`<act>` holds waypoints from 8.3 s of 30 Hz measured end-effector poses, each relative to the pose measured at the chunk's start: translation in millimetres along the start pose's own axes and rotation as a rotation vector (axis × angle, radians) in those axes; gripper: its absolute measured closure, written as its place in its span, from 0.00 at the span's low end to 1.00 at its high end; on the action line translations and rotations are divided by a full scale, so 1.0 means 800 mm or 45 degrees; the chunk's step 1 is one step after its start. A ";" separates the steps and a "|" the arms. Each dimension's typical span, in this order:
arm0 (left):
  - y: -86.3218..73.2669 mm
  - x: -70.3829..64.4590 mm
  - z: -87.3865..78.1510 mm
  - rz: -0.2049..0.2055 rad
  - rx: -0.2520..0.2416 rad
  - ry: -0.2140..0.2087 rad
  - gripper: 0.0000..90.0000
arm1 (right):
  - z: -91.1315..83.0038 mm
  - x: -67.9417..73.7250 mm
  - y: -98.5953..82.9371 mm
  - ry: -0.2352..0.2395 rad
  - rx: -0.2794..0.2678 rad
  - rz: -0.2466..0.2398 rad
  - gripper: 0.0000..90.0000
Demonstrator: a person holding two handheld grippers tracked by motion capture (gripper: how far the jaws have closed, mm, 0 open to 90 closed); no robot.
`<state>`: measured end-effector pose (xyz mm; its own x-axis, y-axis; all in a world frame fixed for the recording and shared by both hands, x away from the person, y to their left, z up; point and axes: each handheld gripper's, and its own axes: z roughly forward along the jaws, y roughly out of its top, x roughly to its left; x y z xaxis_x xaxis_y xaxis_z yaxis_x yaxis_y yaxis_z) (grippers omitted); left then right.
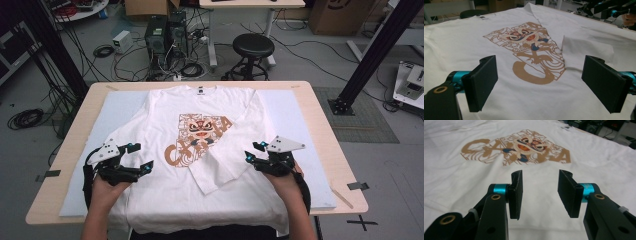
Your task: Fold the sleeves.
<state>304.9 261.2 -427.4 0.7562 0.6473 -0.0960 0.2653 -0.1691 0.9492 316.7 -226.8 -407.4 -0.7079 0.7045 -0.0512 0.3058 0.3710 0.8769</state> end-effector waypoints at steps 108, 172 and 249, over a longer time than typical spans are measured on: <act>-0.004 -0.062 0.063 0.116 0.376 -0.182 0.59 | -0.008 -0.033 -0.021 -0.056 0.014 0.130 0.51; -0.007 -0.047 0.026 0.083 0.458 -0.075 0.98 | -0.002 -0.037 -0.026 -0.078 0.051 0.132 0.51; -0.014 0.016 -0.049 -0.098 0.112 0.100 0.99 | 0.008 -0.031 -0.024 -0.083 0.071 0.106 0.50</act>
<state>287.8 300.4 -427.8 0.6834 0.7164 -0.1406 0.3747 -0.1789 0.9097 332.3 -247.8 -426.0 -0.6365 0.7712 -0.0121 0.3980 0.3418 0.8513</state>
